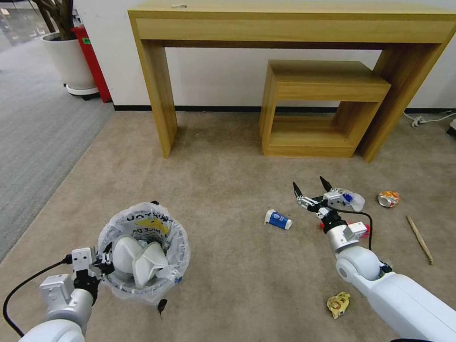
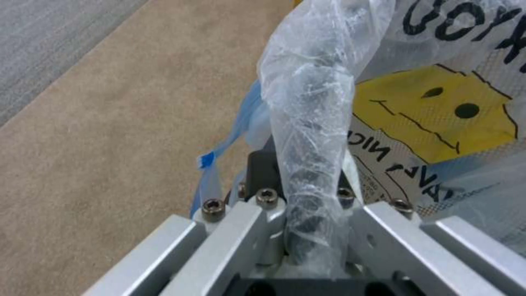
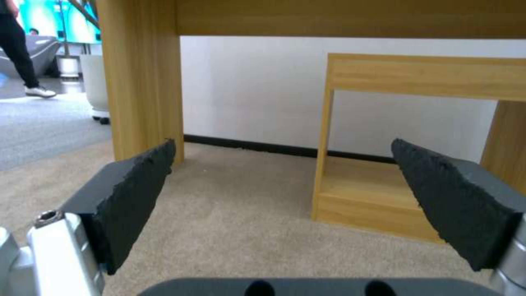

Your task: Pick up the trash bin and place the garbage on the floor into it.

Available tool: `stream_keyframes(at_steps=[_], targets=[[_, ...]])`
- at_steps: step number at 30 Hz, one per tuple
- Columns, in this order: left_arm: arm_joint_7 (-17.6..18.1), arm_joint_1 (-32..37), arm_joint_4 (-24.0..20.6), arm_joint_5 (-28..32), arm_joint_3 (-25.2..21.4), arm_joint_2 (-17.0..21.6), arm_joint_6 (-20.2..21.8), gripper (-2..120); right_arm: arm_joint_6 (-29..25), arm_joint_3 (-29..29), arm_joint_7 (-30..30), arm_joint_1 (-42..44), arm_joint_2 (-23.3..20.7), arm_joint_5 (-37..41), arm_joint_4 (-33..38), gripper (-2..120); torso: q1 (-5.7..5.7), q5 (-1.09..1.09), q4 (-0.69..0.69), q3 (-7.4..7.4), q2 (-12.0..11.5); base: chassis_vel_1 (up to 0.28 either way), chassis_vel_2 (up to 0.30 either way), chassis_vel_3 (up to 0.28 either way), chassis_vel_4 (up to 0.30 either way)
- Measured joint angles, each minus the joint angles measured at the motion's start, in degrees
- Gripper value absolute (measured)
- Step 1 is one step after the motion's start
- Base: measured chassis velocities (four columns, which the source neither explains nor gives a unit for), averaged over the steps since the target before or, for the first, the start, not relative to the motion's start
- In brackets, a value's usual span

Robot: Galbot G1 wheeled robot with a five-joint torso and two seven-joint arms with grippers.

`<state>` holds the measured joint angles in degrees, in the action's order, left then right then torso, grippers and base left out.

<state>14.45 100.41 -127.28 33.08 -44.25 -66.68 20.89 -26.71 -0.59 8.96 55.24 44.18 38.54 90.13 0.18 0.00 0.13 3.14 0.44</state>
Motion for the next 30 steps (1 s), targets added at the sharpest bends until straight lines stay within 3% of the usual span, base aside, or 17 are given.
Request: stream_keyframes(at_steps=[12, 30], targets=[[0.31, -0.17, 0.28, 0.29, 0.00, -0.15, -0.03, 1, -1.45, -0.12, -1.12, -0.28, 0.63, -0.45, -1.25, 100, 0.00, 0.00, 0.01, 0.00, 0.00, -0.035, -0.028, -0.032, -0.039], [1.00, -0.67, 1.24, 0.45, 0.26, -0.92, -0.36, 1, -2.81, -1.21, -2.70, -1.11, 1.38, -0.65, -3.13, 100, 0.00, 0.00, 0.01, 0.00, 0.00, -0.109, -0.099, -0.109, -0.112]])
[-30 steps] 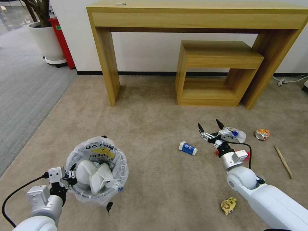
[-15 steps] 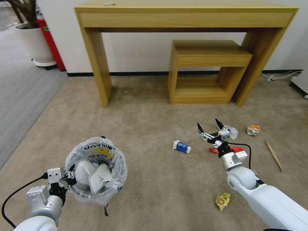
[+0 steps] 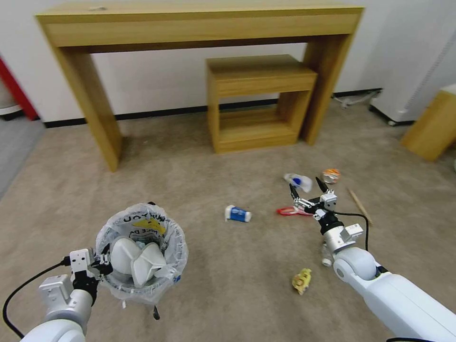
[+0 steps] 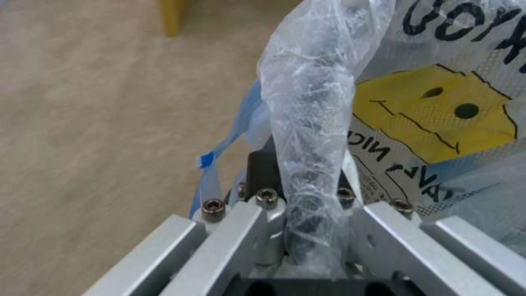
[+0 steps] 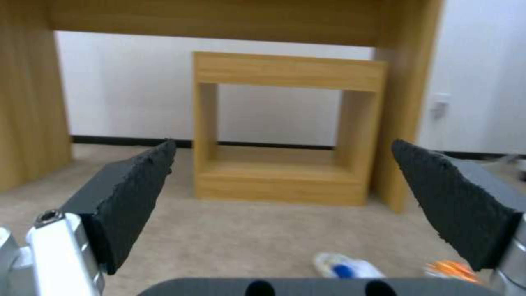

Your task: Pick up the trash bin and place the garbage on the floor into it.

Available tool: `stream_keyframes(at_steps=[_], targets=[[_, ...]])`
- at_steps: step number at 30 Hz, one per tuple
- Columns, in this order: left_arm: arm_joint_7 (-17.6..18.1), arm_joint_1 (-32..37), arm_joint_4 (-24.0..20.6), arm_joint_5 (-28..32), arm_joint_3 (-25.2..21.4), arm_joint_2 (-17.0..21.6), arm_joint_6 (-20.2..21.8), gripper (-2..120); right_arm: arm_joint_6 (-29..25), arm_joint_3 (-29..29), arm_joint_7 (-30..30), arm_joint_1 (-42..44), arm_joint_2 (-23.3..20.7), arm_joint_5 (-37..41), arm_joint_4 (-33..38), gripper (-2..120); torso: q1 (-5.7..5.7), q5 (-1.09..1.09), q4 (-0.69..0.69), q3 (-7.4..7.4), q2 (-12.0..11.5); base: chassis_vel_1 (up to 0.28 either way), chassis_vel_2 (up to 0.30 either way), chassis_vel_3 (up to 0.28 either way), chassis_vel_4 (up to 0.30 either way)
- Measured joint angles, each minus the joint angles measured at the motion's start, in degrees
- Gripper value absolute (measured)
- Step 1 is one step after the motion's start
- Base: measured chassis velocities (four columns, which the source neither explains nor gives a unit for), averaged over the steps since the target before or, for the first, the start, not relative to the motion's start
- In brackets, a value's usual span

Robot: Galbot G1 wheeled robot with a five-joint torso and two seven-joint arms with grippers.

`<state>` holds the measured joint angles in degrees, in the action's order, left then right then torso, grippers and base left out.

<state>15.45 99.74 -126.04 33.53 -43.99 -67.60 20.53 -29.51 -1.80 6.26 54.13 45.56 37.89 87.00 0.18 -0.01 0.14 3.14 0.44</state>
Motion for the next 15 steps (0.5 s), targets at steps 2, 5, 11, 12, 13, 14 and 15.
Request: stream_keyframes(at_steps=[2, 5, 11, 12, 13, 14, 15], targets=[[0.15, -0.20, 0.00, 0.05, 0.09, -0.06, -0.06, 1, -0.42, 0.01, -0.41, 0.01, 0.14, -0.21, -0.32, 100, 0.00, 0.00, 0.03, 0.00, 0.00, -0.124, -0.136, -0.156, -0.129], [0.55, -0.27, -0.01, 0.39, 0.10, -0.06, -0.09, 1, -0.55, -0.02, -0.60, 0.02, 0.28, -0.34, -0.44, 100, 0.00, 0.01, 0.04, 0.00, 0.00, -0.121, -0.126, -0.114, -0.113], [1.28, -0.32, -0.39, 1.45, -0.22, 0.04, -0.16, 1, -0.57, -0.21, -0.64, -0.17, 0.67, -0.91, -0.71, 100, 0.00, 0.01, -0.02, 0.00, 0.00, -0.054, -0.036, -0.029, -0.040], [1.43, -0.33, -0.52, 1.61, -0.31, 0.07, -0.19, 1, -0.57, -0.23, -0.64, -0.18, 0.68, -0.99, -0.71, 100, 0.00, 0.00, -0.03, 0.00, 0.00, 0.000, 0.000, 0.000, 0.000], [1.43, -0.33, -0.52, 1.61, -0.31, 0.07, -0.19, 1, -0.57, -0.23, -0.64, -0.18, 0.68, -0.99, -0.71, 100, 0.00, 0.00, -0.03, 0.00, 0.00, 0.000, 0.000, 0.000, 0.000], [1.47, -0.33, -0.62, 1.73, -0.34, 0.09, -0.28, 1, -0.52, -0.25, -0.65, -0.18, 0.69, -1.10, -0.71, 100, 0.00, 0.01, -0.03, 0.00, 0.00, 0.000, 0.000, 0.000, 0.000], [1.48, -0.32, -0.70, 1.80, -0.36, 0.09, -0.31, 1, -0.49, -0.25, -0.67, -0.17, 0.71, -1.28, -0.71, 100, 0.00, 0.01, -0.03, 0.00, 0.00, 0.000, 0.000, 0.000, 0.000]])
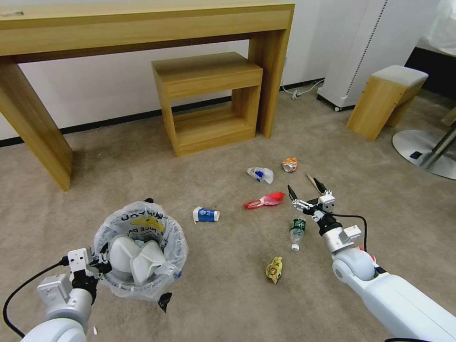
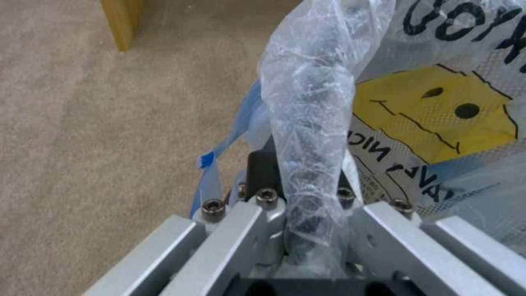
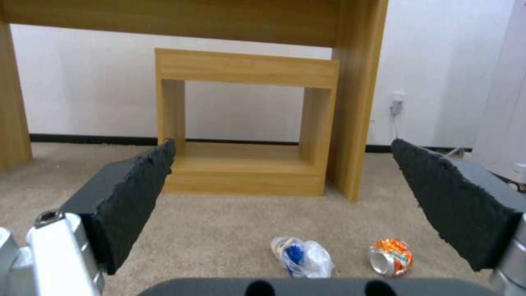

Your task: Pick up the trash bin and place the garbage on the floor into it.

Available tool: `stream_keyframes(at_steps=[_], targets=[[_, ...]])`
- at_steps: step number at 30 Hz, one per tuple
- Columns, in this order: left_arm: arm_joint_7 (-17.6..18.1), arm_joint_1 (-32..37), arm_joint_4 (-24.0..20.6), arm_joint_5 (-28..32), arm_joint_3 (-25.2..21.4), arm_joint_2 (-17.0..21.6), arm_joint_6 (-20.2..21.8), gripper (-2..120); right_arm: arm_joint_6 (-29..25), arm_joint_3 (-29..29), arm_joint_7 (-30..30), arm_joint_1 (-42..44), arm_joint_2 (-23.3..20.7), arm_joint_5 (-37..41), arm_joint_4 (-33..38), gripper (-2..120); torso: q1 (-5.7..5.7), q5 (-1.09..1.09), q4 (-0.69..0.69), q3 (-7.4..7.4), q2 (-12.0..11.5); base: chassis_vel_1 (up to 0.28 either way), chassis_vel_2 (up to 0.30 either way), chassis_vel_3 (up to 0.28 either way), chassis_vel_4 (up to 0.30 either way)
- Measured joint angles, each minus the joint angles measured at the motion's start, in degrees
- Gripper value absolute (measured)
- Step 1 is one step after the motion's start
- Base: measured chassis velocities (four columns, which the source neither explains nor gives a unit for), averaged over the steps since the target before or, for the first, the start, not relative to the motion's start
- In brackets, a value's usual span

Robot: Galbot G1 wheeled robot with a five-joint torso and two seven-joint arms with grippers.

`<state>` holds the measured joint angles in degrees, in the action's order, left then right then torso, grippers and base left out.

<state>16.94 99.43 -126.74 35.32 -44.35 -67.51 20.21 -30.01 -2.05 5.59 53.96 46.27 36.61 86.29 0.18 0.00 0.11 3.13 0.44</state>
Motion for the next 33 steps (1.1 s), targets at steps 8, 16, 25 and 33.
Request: stream_keyframes(at_steps=[8, 16, 25, 33], targets=[[0.05, -0.01, -0.12, 0.21, 0.09, -0.03, -0.26, 1, 0.06, 0.23, -0.12, 0.21, -0.26, -0.11, 0.20, 100, 0.00, 0.00, 0.03, 0.00, 0.00, 0.000, 0.000, 0.000, 0.000], [0.14, 0.29, -0.61, 0.36, 0.18, 0.04, -0.39, 1, 0.69, 0.62, 0.01, 0.85, -0.63, 0.10, 1.17, 97, 0.00, 0.00, 0.03, 0.00, 0.00, 0.000, 0.000, 0.000, 0.000], [0.11, 0.48, -0.69, 0.23, 0.38, -0.08, -0.85, 1, 0.66, 0.63, 0.13, 1.05, -0.44, -0.64, 1.40, 95, 0.00, 0.00, 0.03, 0.00, 0.00, 0.000, 0.000, 0.000, 0.000], [0.09, 0.52, -0.76, 0.43, 0.40, -0.11, -1.01, 1, -0.81, 0.82, -0.64, 1.40, -0.15, -1.75, 0.83, 96, 0.01, 0.00, 0.03, 0.00, 0.00, 0.000, 0.000, 0.000, 0.000]])
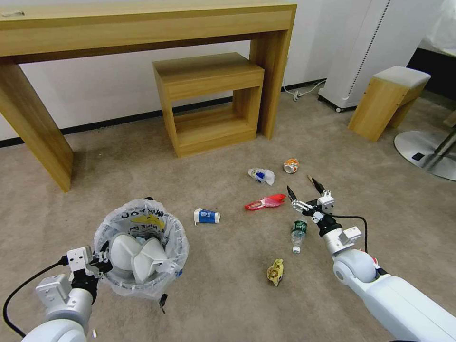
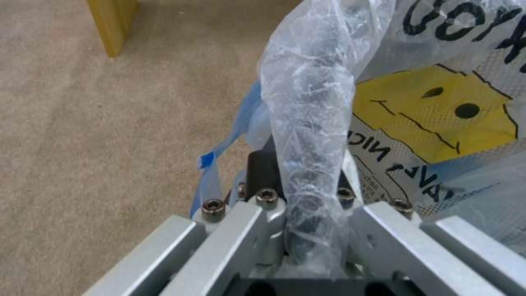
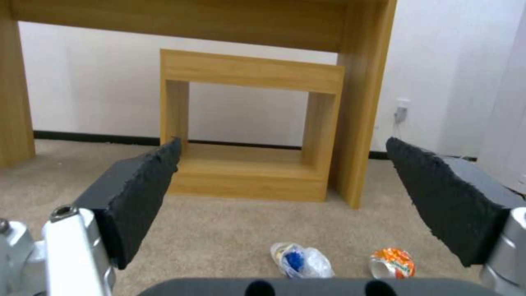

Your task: Pick up the trash bin and place the garbage on the floor into it.

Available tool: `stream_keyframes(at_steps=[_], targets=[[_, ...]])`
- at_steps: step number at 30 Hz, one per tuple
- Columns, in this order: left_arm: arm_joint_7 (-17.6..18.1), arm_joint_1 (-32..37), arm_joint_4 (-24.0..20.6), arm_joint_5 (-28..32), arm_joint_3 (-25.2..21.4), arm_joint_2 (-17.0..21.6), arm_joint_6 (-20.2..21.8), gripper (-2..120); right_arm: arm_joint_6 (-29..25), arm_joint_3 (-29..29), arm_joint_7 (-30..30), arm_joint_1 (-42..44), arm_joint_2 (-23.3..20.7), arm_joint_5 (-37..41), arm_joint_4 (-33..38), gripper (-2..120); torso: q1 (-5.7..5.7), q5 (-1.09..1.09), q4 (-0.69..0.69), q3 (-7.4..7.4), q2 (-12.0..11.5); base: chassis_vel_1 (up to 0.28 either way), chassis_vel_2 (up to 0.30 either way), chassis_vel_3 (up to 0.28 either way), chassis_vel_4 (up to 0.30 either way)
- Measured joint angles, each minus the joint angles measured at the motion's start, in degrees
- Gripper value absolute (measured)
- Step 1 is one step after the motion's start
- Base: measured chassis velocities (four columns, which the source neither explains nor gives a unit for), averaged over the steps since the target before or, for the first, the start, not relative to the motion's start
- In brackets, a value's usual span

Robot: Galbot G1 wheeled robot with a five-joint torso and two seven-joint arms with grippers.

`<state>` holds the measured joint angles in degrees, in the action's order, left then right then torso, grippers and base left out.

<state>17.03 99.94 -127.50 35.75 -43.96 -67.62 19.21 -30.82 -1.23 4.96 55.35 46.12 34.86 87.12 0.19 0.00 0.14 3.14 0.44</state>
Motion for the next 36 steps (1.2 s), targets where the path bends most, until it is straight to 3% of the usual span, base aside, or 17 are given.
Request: stream_keyframes(at_steps=[3, 7, 10, 16, 19, 31, 36], targets=[[-0.02, -0.01, 0.05, 0.20, 0.14, -0.06, -0.02, 1, 0.32, -0.57, 0.16, 0.50, -0.18, 0.93, 0.12, 100, 0.00, -0.01, 0.00, 0.00, 0.00, 0.000, 0.000, 0.000, 0.000], [-0.02, 0.03, 0.48, 0.21, 0.25, -0.16, -0.23, 1, 5.18, -2.77, 5.09, 2.00, -1.69, 8.23, 2.79, 100, 0.00, 0.00, 0.00, 0.00, 0.00, 0.000, 0.000, 0.000, 0.000], [-0.11, 0.00, 1.07, 0.18, 0.29, -0.23, -0.68, 1, 10.83, -4.66, 11.71, 3.98, -3.68, 16.99, 6.27, 100, 0.00, 0.00, 0.01, 0.00, 0.00, 0.000, 0.000, 0.000, 0.000], [-0.26, -0.37, 1.90, -0.19, 0.97, -0.78, -0.86, 1, 16.96, -6.05, 22.30, 6.62, -3.84, 25.19, 10.36, 100, 0.00, -0.01, 0.00, 0.00, 0.00, 0.000, 0.000, 0.000, 0.000], [-0.41, -0.64, 2.61, -0.57, 1.42, -1.16, -1.01, 1, 20.37, -8.10, 26.16, 7.12, -2.65, 28.36, 10.78, 100, -0.01, 0.00, 0.01, -0.01, 0.00, 0.000, 0.000, 0.000, 0.000], [-0.78, -0.32, 3.76, -1.66, 1.55, -2.33, -1.99, 1, 24.27, -17.10, 32.16, 2.46, 3.95, 33.24, 4.53, 99, 0.00, 0.01, 0.00, -0.01, 0.00, 0.000, 0.000, 0.000, 0.000], [-0.99, -0.27, 4.26, -1.97, 1.51, -2.52, -2.15, 1, 27.50, -17.54, 35.33, 1.58, 5.02, 36.07, 5.98, 98, 0.00, 0.00, 0.00, 0.00, 0.00, 0.000, 0.000, 0.000, 0.000]])
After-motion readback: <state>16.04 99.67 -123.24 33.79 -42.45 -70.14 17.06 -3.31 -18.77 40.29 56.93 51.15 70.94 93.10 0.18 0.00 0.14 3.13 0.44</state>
